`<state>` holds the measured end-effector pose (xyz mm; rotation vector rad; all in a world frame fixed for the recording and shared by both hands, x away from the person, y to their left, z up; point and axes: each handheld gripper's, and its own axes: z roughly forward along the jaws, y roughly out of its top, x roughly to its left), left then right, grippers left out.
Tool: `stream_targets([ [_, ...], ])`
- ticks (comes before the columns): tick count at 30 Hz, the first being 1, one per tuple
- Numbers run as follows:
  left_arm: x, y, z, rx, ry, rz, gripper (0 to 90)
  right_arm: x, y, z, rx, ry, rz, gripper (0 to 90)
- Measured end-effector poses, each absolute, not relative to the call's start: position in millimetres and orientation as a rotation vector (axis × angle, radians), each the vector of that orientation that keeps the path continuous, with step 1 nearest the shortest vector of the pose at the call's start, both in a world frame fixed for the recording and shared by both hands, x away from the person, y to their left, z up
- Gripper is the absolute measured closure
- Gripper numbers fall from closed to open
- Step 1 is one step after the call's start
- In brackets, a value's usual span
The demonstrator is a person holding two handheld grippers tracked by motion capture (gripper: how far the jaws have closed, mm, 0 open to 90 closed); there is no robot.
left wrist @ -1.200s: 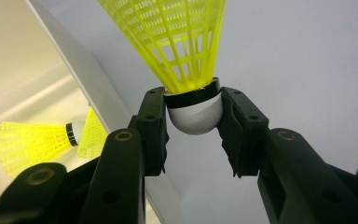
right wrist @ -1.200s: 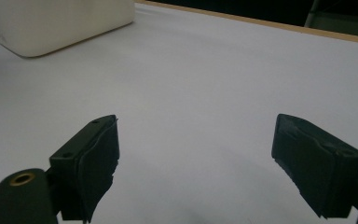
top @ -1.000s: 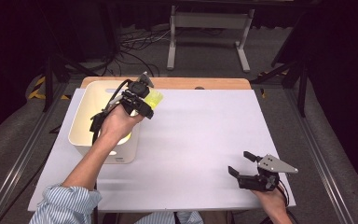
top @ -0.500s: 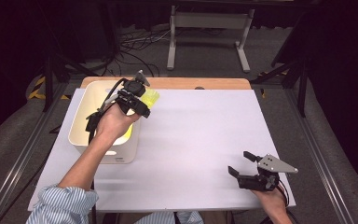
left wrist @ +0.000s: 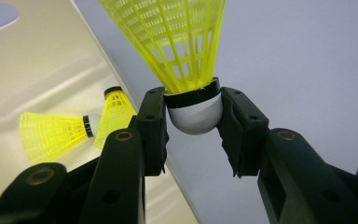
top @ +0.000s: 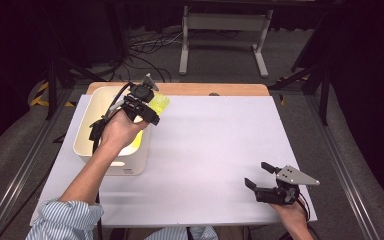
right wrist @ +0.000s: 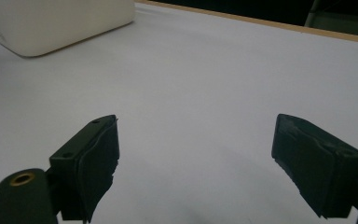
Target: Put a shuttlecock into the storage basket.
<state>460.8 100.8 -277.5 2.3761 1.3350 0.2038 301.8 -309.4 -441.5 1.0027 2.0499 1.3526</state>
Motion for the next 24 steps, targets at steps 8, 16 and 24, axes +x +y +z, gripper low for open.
stream_targets([
  [8,460.1,104.9,-275.8,2.368,1.340,0.208,63.4,301.8,-309.2,-441.5,1.002,2.049,1.353,15.4],
  [16,459.8,111.0,-275.3,2.357,1.356,0.214,63.4,301.7,-309.4,-441.4,1.001,2.050,1.351,15.4],
  [24,461.0,117.1,-275.1,2.359,1.365,0.226,63.4,301.7,-309.5,-441.4,0.999,2.049,1.352,15.5],
])
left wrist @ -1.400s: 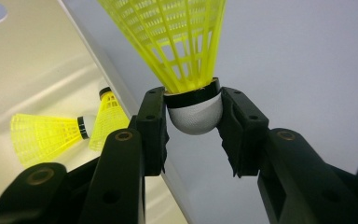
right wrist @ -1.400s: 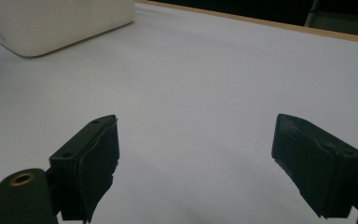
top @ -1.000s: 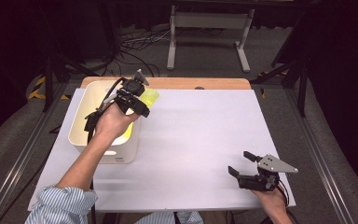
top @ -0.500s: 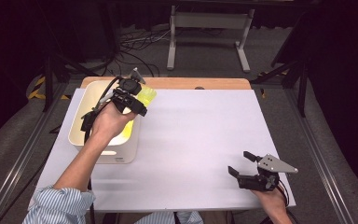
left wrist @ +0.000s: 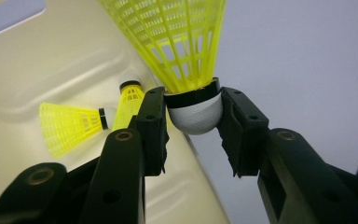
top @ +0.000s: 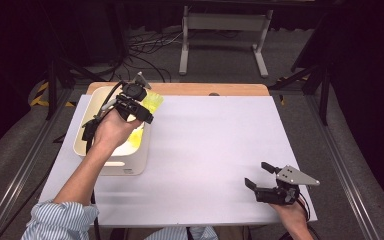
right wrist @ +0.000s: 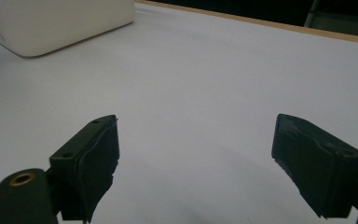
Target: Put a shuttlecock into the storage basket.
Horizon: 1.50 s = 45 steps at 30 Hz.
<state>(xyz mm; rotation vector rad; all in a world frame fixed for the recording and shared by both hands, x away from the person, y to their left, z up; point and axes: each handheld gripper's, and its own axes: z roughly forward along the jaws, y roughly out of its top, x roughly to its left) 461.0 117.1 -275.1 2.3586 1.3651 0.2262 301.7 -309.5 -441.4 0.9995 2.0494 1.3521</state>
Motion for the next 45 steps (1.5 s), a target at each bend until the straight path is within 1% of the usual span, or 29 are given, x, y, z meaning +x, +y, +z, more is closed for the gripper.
stream_targets([
  [17,460.4,131.9,-272.2,2.327,1.397,0.244,63.4,302.5,-311.0,-441.5,1.008,2.042,1.352,15.7],
  [45,464.3,160.2,-282.1,2.276,1.494,0.236,63.3,303.0,-310.6,-441.9,1.011,2.044,1.348,15.7],
])
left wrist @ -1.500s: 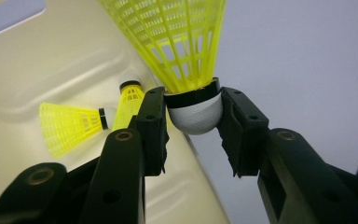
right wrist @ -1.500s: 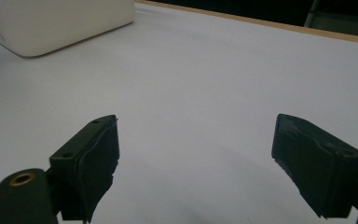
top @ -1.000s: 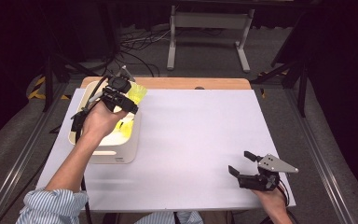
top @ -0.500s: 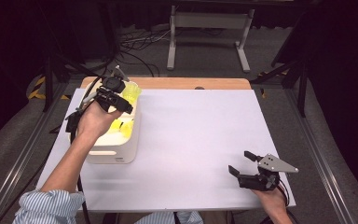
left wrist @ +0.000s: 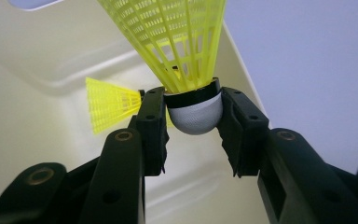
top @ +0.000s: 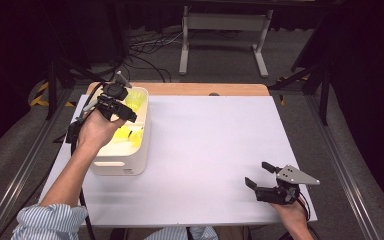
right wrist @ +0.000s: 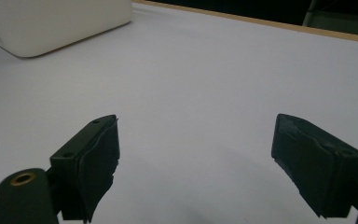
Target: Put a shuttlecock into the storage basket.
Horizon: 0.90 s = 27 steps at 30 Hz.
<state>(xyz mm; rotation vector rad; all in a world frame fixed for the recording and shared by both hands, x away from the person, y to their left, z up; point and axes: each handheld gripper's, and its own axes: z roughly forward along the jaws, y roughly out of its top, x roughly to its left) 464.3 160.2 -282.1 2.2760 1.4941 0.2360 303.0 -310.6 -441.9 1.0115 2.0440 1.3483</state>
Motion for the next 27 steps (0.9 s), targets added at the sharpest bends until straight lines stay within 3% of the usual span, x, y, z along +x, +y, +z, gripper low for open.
stream_targets([
  [27,485.2,170.6,-320.9,2.258,1.604,0.186,63.2,302.8,-310.7,-441.9,1.013,2.045,1.348,15.6],
])
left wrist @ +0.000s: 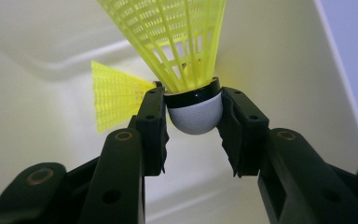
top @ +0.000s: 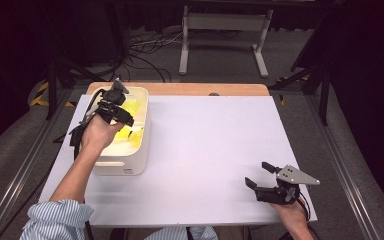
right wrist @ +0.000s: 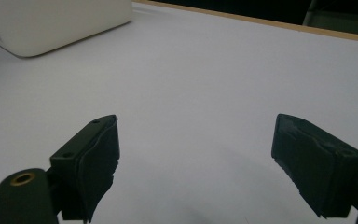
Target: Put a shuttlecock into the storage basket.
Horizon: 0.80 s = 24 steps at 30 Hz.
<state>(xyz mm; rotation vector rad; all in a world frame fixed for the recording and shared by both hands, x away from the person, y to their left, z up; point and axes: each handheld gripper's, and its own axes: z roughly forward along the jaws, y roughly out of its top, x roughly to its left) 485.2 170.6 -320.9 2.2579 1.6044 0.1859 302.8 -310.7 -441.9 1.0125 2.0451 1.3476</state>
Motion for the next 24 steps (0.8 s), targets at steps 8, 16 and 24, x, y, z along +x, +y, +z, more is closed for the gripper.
stream_targets([
  [8,491.0,166.0,-332.4,2.272,1.620,0.186,63.1,302.9,-310.9,-441.9,1.012,2.046,1.349,15.7],
  [16,496.8,160.6,-341.8,2.291,1.623,0.181,63.1,303.0,-311.0,-442.0,1.011,2.049,1.350,15.6],
  [24,502.9,156.8,-352.5,2.306,1.646,0.161,63.1,303.1,-311.3,-442.0,1.011,2.050,1.353,15.6],
])
